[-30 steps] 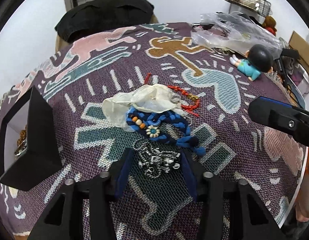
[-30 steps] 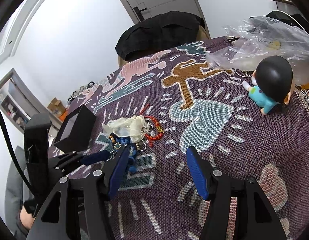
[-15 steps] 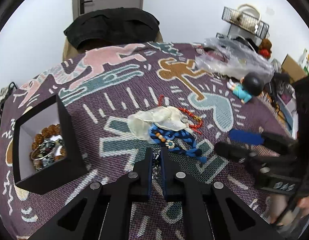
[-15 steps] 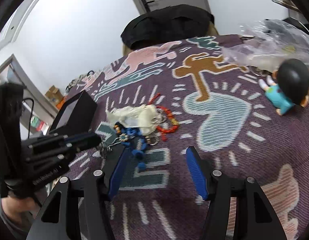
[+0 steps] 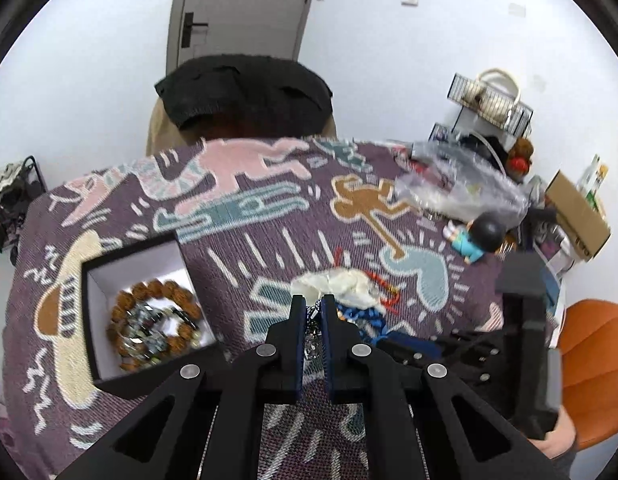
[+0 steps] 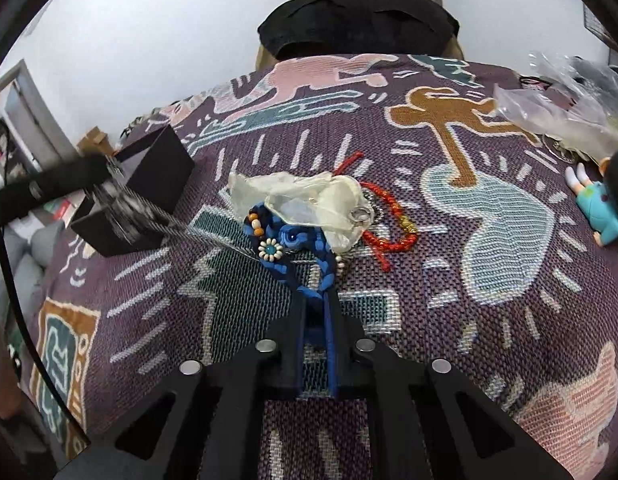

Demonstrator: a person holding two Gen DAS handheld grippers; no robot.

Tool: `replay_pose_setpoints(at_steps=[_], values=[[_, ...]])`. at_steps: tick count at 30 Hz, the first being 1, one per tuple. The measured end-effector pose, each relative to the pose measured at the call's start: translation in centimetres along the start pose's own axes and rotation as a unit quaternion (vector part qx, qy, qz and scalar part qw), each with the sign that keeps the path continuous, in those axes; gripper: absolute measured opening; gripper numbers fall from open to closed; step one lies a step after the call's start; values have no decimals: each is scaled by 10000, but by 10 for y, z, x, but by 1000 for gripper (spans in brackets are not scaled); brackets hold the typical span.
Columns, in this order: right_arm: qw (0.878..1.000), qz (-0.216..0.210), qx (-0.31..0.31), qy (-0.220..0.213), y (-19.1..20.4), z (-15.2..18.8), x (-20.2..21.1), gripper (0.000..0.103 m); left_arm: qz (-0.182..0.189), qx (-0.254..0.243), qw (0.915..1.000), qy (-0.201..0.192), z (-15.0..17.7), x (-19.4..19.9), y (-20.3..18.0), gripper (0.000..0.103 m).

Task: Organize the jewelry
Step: 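Lift the silver charms with the left tool and lower them into the black box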

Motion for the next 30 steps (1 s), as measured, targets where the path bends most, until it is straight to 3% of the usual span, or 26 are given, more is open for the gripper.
replay_pose_setpoints(at_steps=[15, 30], values=[[9913, -442, 117, -1233, 22, -71, 105, 9, -244, -114, 9963, -818, -71, 80, 18, 7], [9844, -516, 144, -1678, 34, -99, 147, 9, -628, -283, 9878, -1395, -133, 145, 34, 7]])
Point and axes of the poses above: each gripper's, at about its wrist camera, not at the fingertips, and x roughly against the way its jaws point, y to its left, z to its underside, the point moved 10 cm from there along -x, roughly the way its jaws point, and after that the axes turned 3 degrees about -x, right-handed, at the moved point
